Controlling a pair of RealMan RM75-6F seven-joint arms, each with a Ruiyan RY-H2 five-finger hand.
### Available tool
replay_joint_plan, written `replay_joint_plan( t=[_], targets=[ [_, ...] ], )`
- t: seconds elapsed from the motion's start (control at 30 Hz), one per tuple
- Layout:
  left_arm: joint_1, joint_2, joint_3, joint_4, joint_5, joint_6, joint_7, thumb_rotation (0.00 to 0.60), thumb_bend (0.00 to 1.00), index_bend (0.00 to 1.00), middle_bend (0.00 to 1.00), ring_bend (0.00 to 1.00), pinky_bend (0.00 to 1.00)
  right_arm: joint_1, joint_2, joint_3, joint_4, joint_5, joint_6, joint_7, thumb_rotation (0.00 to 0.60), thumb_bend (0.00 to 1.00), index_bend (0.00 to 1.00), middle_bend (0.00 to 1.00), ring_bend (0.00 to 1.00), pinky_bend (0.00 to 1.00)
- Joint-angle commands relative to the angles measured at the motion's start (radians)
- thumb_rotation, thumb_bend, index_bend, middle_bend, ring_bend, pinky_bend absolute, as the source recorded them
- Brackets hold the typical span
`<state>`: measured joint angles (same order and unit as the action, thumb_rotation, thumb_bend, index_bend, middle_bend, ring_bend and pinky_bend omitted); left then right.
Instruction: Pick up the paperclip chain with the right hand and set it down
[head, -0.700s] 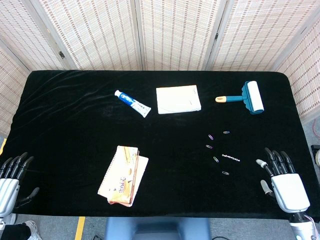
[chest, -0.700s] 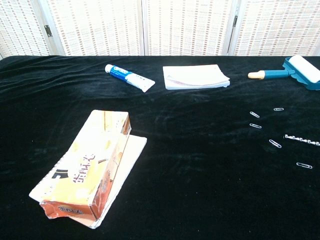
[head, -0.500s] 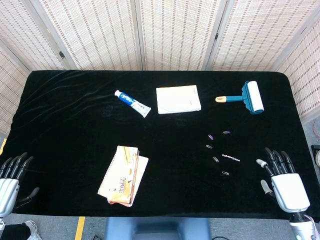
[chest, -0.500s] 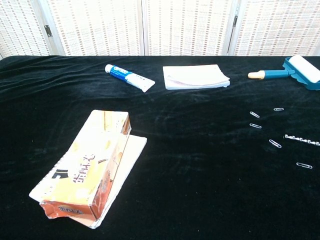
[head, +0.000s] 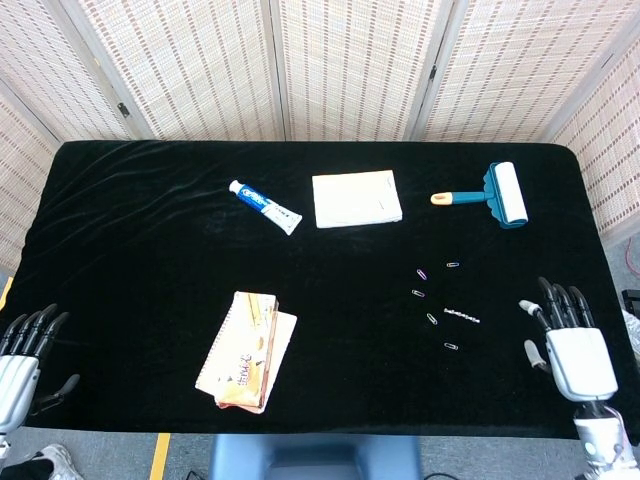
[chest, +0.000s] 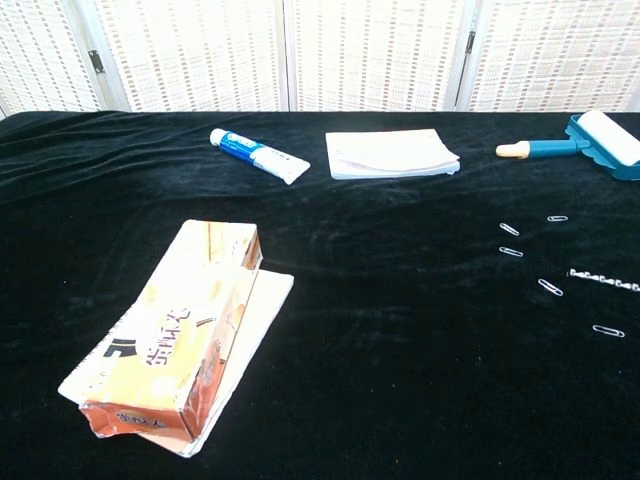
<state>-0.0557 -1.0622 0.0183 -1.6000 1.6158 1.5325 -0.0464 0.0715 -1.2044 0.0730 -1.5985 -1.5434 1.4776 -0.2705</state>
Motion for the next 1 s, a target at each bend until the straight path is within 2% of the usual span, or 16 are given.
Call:
replay_joint_plan(
  t=[0.03,0.23,0.4,0.63,1.0],
  targets=[
    [-0.008,0.013,-0.006,0.006,-0.010,-0.009,-0.029,0.600,0.31,0.00,0.00,0.01,0.00,0.057,-0.088,0.049,0.108,0.069,-0.076,0.062,0.600,0.40,0.33,0.00,0.00,0.00],
    [-0.013,0.035,-0.007,0.017,-0.011,-0.012,-0.112,0.600,0.31,0.00,0.00,0.01,0.00,0.118,-0.190,0.084,0.205,0.220,-0.216,0.031,0.600,0.40,0.40,0.00,0.00,0.00],
    [-0.005,0.053,-0.001,0.037,0.008,0.013,-0.187,0.600,0.31,0.00,0.00,0.01,0.00,0.145,-0.254,0.096,0.242,0.295,-0.266,-0.011,0.600,0.40,0.41,0.00,0.00,0.00],
    [-0.003,0.067,0.005,0.062,0.023,0.027,-0.255,0.600,0.31,0.00,0.00,0.01,0.00,0.164,-0.325,0.091,0.290,0.330,-0.280,-0.043,0.600,0.40,0.41,0.00,0.00,0.00],
    [0.000,0.067,0.013,0.067,0.041,0.041,-0.270,0.600,0.31,0.01,0.00,0.01,0.00,0.187,-0.391,0.089,0.361,0.330,-0.278,-0.025,0.600,0.40,0.43,0.00,0.00,0.00]
  ],
)
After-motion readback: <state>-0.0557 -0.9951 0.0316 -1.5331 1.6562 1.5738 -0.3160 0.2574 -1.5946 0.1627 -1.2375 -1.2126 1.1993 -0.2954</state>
